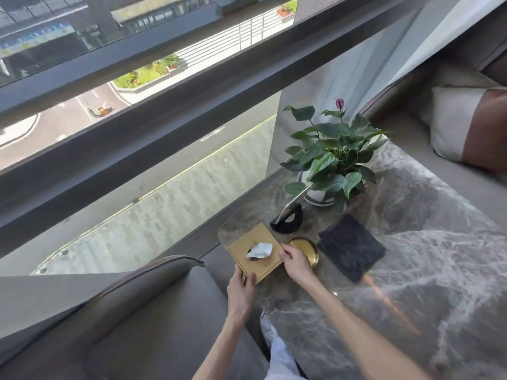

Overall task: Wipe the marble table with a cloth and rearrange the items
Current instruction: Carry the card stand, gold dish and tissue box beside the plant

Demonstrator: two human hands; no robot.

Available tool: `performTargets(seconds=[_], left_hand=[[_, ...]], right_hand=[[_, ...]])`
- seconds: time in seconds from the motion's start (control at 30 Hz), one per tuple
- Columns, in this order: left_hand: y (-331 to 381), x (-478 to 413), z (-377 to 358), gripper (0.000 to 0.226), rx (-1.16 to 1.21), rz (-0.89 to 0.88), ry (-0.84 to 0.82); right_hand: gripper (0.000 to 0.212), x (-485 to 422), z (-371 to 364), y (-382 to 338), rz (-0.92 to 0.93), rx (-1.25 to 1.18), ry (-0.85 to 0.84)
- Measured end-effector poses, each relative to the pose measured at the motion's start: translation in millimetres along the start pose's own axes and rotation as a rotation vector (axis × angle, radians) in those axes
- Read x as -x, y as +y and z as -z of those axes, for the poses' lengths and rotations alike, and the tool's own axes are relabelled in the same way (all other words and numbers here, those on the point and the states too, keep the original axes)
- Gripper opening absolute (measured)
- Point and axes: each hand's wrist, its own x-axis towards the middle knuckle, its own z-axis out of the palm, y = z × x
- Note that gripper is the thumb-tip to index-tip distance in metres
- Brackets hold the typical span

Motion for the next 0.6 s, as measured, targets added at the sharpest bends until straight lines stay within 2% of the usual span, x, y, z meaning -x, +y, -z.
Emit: performTargets(seconds=[0.17, 0.3, 0.37, 0.47, 0.6], left_hand=[[2.4, 4.1, -6.0, 0.025, 0.043, 0.020, -0.015], [18.8, 3.2, 0.4, 0.070, 0.085, 0.144, 0.007], [23.6, -4.9, 8.1, 0.077, 0.069, 0.130, 0.015], [29.0, -26.1, 22.6, 0.074, 0.064, 0.066, 0.001], [36.5, -55.4, 34.4, 0.051, -0.017, 0.040, -0.133]], right_hand=[[0.035, -1.4, -0.6, 5.0, -0.014, -0.035, 0.057], [0.041, 4.4, 0.1, 2.9, -0.026, -0.076, 0.113], [0.047, 12.9, -2.0, 5.1, -0.059, -0.138, 0.219], [0.053, 26.0, -11.0, 10.8, -0.177, -0.228, 0.285], [0.056, 32.1, -35.8, 14.9, -0.334, -0.368, 0.134]])
